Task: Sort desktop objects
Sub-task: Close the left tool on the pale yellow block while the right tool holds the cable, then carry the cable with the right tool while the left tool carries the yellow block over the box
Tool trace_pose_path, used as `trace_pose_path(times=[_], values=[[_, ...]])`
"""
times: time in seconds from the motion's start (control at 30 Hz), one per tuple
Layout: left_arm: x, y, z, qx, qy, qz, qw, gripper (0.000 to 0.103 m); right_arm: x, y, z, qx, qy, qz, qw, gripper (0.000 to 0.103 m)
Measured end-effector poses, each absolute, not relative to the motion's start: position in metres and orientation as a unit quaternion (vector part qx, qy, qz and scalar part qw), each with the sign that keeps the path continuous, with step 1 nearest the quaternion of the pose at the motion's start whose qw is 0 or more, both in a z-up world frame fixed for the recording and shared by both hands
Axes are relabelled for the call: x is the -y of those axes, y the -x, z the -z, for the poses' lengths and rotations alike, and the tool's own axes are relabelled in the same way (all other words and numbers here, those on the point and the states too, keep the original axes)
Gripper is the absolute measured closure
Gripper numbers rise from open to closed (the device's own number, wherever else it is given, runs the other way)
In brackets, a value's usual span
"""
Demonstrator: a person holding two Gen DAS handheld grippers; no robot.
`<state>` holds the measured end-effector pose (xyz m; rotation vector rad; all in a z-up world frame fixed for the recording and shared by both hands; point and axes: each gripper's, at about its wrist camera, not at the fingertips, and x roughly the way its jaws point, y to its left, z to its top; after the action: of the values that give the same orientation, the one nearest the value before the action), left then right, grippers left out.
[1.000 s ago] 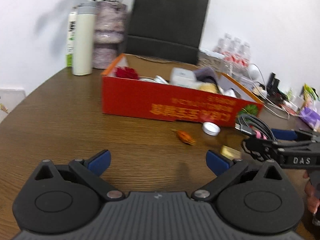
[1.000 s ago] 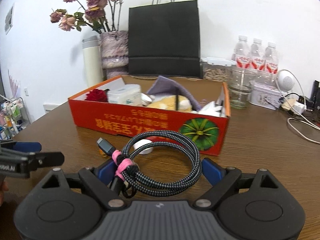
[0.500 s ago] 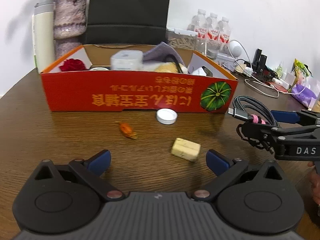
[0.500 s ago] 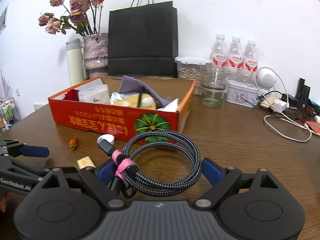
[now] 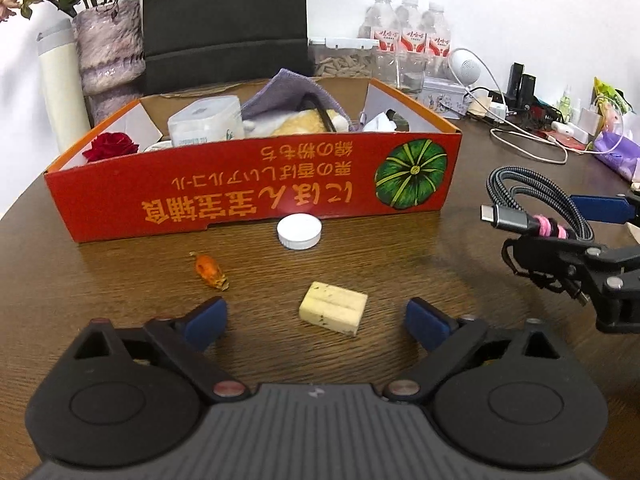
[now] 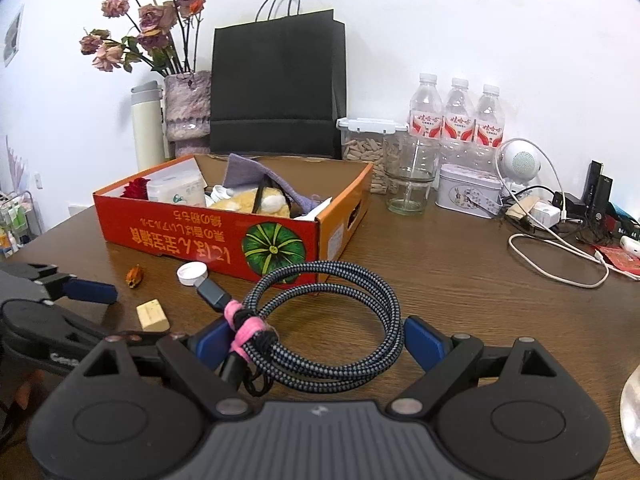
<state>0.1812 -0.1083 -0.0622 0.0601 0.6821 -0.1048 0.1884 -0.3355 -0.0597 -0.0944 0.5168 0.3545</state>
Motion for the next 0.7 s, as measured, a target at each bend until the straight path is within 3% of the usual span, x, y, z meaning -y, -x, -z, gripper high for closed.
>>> trace_pose_path(times=[0.17, 0.27, 0.7], values=[[0.116, -0.178, 0.059, -0.325, -0.034, 0.059, 0.943, 0.040, 0.337, -0.182, 0.058, -0.248, 0.049, -0.184, 0.950, 0.013], [0.119, -0.174, 0.058, -0.319, -0.039, 0.058, 0.945, 0.068, 0.338, -0.180, 0.056, -0.244, 0.047, -0.187, 0.951, 0.013], [0.108, -0.162, 0.049, -0.299, -0.015, 0.042, 0.953, 0.068, 0.338, -0.176, 0.054, -0.238, 0.046, -0.188, 0.952, 0.013]])
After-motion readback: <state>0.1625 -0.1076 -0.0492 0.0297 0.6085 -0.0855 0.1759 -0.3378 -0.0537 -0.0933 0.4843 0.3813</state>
